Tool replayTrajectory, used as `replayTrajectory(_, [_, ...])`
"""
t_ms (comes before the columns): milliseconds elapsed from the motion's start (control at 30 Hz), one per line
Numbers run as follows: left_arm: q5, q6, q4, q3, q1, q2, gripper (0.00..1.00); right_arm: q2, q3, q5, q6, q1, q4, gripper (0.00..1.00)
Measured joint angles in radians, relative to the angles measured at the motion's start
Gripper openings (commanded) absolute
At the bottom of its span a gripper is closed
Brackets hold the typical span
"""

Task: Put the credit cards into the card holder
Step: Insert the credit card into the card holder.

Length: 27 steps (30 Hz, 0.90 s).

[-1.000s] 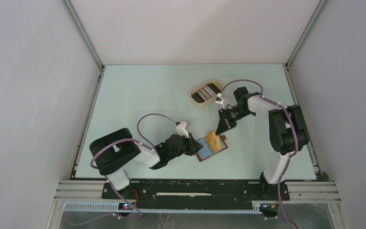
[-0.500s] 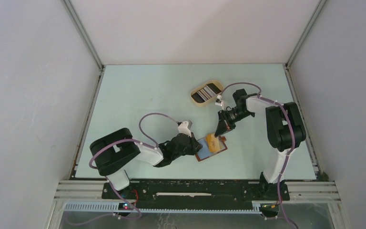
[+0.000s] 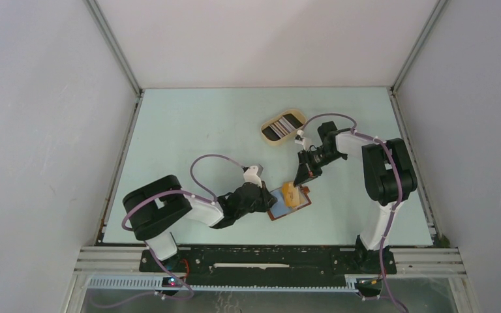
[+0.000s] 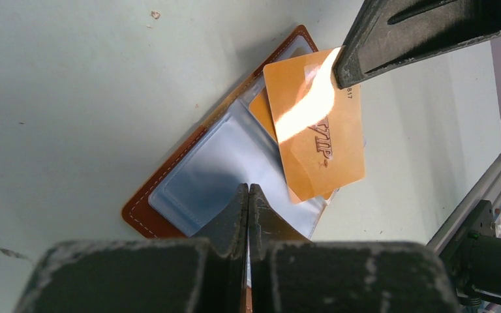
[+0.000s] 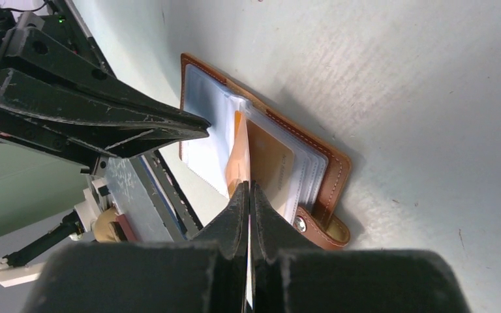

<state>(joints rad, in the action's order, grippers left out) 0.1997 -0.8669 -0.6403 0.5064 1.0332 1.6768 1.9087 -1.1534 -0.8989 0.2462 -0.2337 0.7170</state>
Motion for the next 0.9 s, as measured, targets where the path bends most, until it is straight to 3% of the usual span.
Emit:
replayTrajectory(200, [-0.001,0.003,0.008,0.0,0.0,-0.01,0.06,0.0,0.0,0.037,-0.01,-0.024,-0.006,0.0])
replayTrajectory(533, [-0.02,0.008,0.014,-0.019,0.0,-0.093,0.29,0.0,0.0,0.053,-0.01,-0.037,-0.008,0.0])
replayTrajectory(900, [-0.019,-0.077,0.021,-0.113,0.001,-0.141,0.28,0.0,0.0,0.056,-0.01,-0.049,-0.01,0.0])
